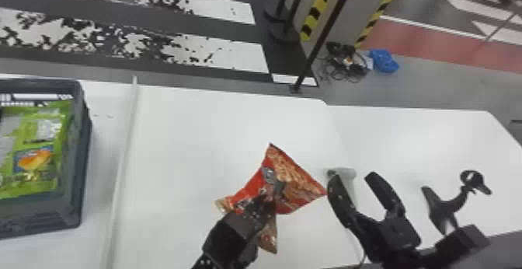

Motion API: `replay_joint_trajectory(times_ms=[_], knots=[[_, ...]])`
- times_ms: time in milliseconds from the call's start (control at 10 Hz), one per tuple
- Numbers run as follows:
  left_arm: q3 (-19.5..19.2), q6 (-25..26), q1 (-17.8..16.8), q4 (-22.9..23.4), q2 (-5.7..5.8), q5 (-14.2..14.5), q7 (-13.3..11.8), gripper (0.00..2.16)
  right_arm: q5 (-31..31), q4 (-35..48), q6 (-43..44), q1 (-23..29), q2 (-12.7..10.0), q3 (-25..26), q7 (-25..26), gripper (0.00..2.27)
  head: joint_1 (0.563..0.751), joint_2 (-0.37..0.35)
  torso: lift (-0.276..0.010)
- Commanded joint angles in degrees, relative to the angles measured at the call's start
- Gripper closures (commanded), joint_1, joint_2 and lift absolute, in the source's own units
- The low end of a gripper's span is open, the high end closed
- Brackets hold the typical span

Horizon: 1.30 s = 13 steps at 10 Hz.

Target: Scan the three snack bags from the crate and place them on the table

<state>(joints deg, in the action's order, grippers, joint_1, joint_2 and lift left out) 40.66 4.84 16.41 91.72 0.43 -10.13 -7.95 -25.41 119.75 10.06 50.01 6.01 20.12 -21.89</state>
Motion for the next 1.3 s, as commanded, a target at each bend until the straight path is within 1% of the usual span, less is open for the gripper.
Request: replay_joint_trajectory(times_ms=[0,100,200,300,400,500,600,700,800,900,1100,1200], knots=[[0.3,-0.3,-1.29,-4.53,-0.58,0.55,-2.95,2.14,-0.08,-0.13,0.0,0.0,0.05,-0.09,-0.09,0.12,0.695,-0.35,-0.037],[0.39,-0.13,-2.26,-7.52,-0.58,0.9,-4.97,2.14,-0.17,-0.13,0.0,0.0,0.05,-0.17,-0.18,0.12,0.695,-0.35,-0.037],[0.83,-0.13,-3.05,-9.63,-0.58,0.99,-5.5,2.14,-0.17,-0.13,0.0,0.0,0.05,-0.61,-0.18,0.12,0.695,-0.35,-0.037],[0.39,-0.3,-3.14,-10.25,-0.58,2.22,-7.61,2.13,-0.08,-0.13,0.0,-0.09,0.05,-0.88,-0.18,0.12,0.695,-0.35,-0.037],[0.56,-0.48,-3.14,-10.6,-0.58,2.57,-8.05,2.14,-0.08,-0.13,0.0,-0.09,0.05,-1.14,-0.26,0.12,0.695,-0.35,-0.037],[0.83,-0.83,-3.32,-11.04,-0.58,2.57,-7.96,2.06,-0.08,-0.13,0.0,-0.09,0.05,-1.23,-0.26,0.12,0.695,-0.35,-0.037],[0.91,-1.89,-3.32,-11.13,-0.58,2.48,-7.17,1.08,-0.08,-0.13,0.0,-0.09,0.05,-1.23,-0.26,0.12,0.695,-0.35,-0.037],[1.18,-1.71,-3.32,-11.04,-0.58,1.61,-5.32,0.0,-0.08,-0.22,0.0,-0.09,0.05,-1.23,-0.35,0.12,0.695,-0.35,-0.037],[1.53,-2.24,-3.32,-10.86,-0.58,0.64,-2.77,0.0,-0.08,-0.31,0.0,-0.09,0.14,-1.32,-0.44,0.12,0.695,-0.35,-0.037],[1.27,-3.99,-3.32,-10.51,-0.58,0.46,-0.66,0.06,-0.08,-0.4,0.0,-0.09,0.14,-1.32,-0.61,0.12,0.695,-0.35,-0.037],[-1.02,-8.57,-2.44,-8.84,-0.58,0.02,0.83,0.07,-0.17,-0.49,0.0,0.18,0.41,-0.88,-0.97,0.12,0.695,-0.35,-0.037],[-2.43,-11.03,-0.94,-6.82,-0.58,0.02,1.01,0.07,-0.25,-0.57,0.0,0.26,0.41,-0.7,-1.05,0.12,0.695,-0.35,-0.037]])
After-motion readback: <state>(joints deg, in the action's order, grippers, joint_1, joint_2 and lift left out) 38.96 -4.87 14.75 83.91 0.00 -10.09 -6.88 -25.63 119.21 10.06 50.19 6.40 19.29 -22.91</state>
